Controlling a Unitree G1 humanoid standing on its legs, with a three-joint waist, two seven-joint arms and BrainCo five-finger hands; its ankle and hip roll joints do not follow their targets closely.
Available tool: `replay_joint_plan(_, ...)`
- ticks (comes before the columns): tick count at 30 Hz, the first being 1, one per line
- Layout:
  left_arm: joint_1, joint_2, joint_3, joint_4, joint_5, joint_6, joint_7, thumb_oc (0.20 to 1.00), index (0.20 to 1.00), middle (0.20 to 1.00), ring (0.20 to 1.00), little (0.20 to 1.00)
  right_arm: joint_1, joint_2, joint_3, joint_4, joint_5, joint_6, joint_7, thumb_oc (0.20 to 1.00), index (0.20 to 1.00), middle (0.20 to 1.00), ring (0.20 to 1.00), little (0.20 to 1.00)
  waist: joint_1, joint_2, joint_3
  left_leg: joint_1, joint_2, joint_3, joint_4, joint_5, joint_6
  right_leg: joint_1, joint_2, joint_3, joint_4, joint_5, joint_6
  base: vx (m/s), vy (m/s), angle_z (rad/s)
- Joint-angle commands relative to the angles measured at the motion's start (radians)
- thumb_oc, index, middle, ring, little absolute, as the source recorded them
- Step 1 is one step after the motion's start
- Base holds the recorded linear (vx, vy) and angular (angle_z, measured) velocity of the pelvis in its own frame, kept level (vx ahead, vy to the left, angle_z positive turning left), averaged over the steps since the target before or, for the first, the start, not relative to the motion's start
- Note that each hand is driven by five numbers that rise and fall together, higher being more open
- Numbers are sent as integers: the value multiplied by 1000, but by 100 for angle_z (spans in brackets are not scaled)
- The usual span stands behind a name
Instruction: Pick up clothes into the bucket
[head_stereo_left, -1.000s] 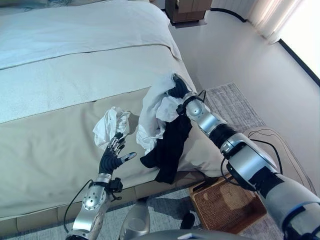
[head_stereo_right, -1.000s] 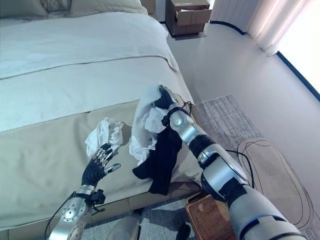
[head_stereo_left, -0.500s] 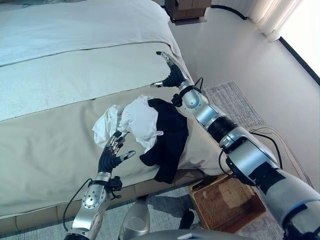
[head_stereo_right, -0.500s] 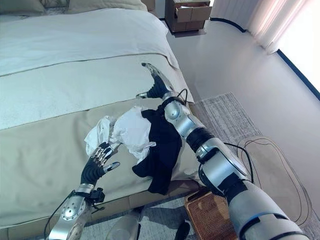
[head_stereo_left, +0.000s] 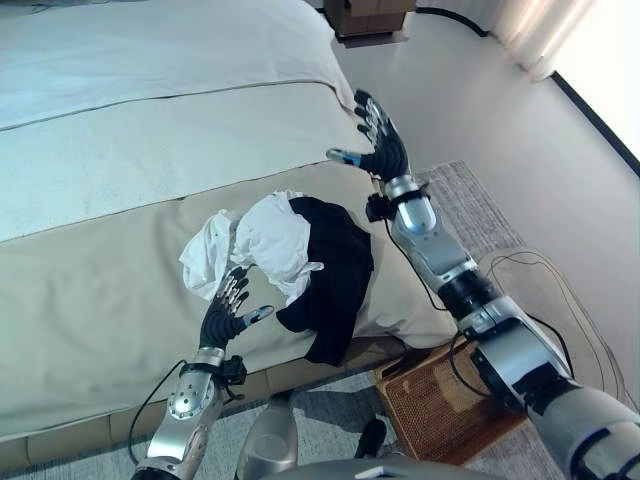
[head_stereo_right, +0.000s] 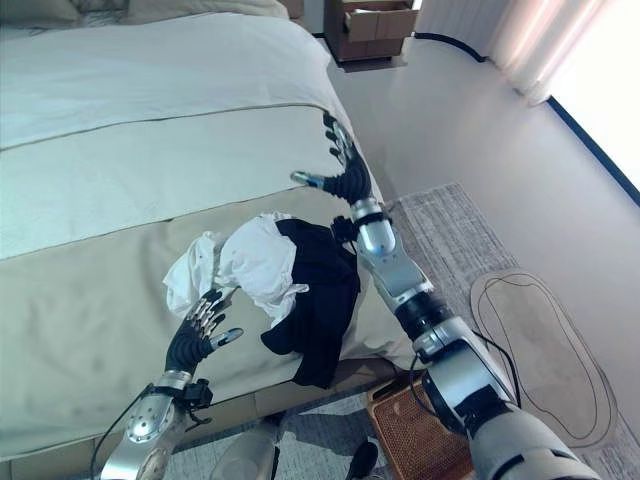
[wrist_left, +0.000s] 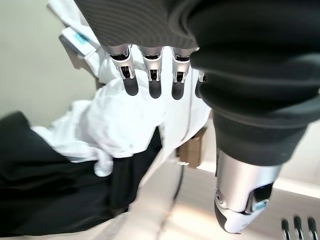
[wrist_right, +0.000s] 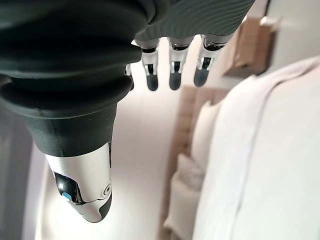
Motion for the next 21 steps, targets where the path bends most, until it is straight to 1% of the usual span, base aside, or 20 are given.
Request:
replay_joint_plan(1, -58, 48, -9, 30, 261, -57, 62, 1000, 1000, 1000, 1000, 1000, 75, -34, -44, -80, -47, -83, 8, 1000, 1000, 1000, 1000, 1000, -37, -12, -15, 31, 31, 58, 92, -116, 25, -73, -82, 29, 39, 116, 49, -2, 22, -13)
replay_joint_plan(2, -79, 52, -16, 52, 302, -57, 80, 1000, 1000, 1000, 1000, 1000, 120, -39, -54, -97, -64, -84, 11, 1000, 1000, 1000, 1000, 1000, -44, -11, -12, 28, 30, 61, 100, -121, 25, -74, -84, 32, 43, 114, 50, -4, 15, -13)
replay_joint_plan(3, -80, 51, -19, 54, 305, -58, 83, 1000, 1000, 1000, 1000, 1000, 123, -40, -55, -100, -65, -83, 10, 1000, 1000, 1000, 1000, 1000, -42, -10, -12, 28, 30, 61, 102, -122, 25, -74, -84, 32, 44, 113, 50, -19, 20, -15)
replay_joint_plan(4, -127, 66, -27, 72, 401, -62, 103, 1000, 1000, 1000, 1000, 1000, 210, -56, -86, -100, -98, -89, 14, 1000, 1000, 1000, 1000, 1000, -69, -9, -1, 22, 28, 67, 125, -136, 27, -82, -87, 42, 54, 111, 51, -34, 25, -11)
replay_joint_plan(6, -186, 80, -49, 99, 493, -73, 131, 1000, 1000, 1000, 1000, 1000, 290, -63, -114, -119, -106, -99, 23, 1000, 1000, 1000, 1000, 1000, -94, -8, 18, 10, 30, 76, 160, -152, 29, -89, -92, 54, 63, 108, 52, -54, 33, -12)
replay_joint_plan(8, -237, 87, -74, 112, 559, -79, 156, 1000, 1000, 1000, 1000, 1000, 369, -69, -145, -127, -105, -107, 34, 1000, 1000, 1000, 1000, 1000, -114, -6, 35, -9, 30, 83, 200, -171, 32, -103, -97, 70, 77, 106, 52, -71, 38, -24)
replay_joint_plan(11, -329, 107, -123, 126, 659, -83, 189, 1000, 1000, 1000, 1000, 1000, 483, -80, -193, -136, -118, -121, 33, 1000, 1000, 1000, 1000, 1000, -159, 0, 74, -51, 34, 94, 256, -193, 36, -135, -104, 89, 110, 97, 53, -94, 50, -21)
replay_joint_plan(12, -355, 111, -131, 125, 678, -83, 202, 1000, 1000, 1000, 1000, 1000, 502, -82, -205, -136, -116, -125, 34, 1000, 1000, 1000, 1000, 1000, -171, 0, 84, -68, 30, 95, 266, -189, 38, -152, -109, 94, 120, 100, 53, -111, 58, -14)
replay_joint_plan(13, -384, 110, -149, 131, 701, -85, 222, 1000, 1000, 1000, 1000, 1000, 519, -82, -216, -136, -120, -128, 33, 1000, 1000, 1000, 1000, 1000, -182, 3, 91, -96, 29, 96, 284, -193, 40, -184, -113, 104, 141, 95, 52, -172, 68, -7)
replay_joint_plan(14, -446, 119, -170, 132, 740, -71, 248, 1000, 1000, 1000, 1000, 1000, 543, -84, -229, -132, -116, -135, 27, 1000, 1000, 1000, 1000, 1000, -209, 5, 119, -133, 29, 100, 315, -197, 45, -228, -120, 119, 174, 88, 49, -135, 55, -12)
replay_joint_plan(15, -451, 117, -173, 136, 742, -71, 251, 1000, 1000, 1000, 1000, 1000, 542, -85, -231, -132, -116, -135, 27, 1000, 1000, 1000, 1000, 1000, -207, 5, 118, -141, 29, 100, 321, -199, 45, -236, -121, 121, 181, 85, 49, -135, 48, -16)
replay_joint_plan(19, -569, 123, -229, 163, 828, -38, 305, 1000, 1000, 1000, 1000, 1000, 547, -87, -239, -148, -96, -142, 25, 1000, 1000, 1000, 1000, 1000, -253, 11, 157, -254, 33, 116, 421, -222, 53, -377, -124, 173, 280, 71, 36, -129, 52, -25)
replay_joint_plan(21, -618, 120, -255, 189, 868, -22, 322, 1000, 1000, 1000, 1000, 1000, 534, -91, -240, -156, -89, -144, 23, 1000, 1000, 1000, 1000, 1000, -263, 16, 155, -319, 40, 119, 465, -231, 52, -446, -118, 191, 319, 62, 32, -107, 30, -22)
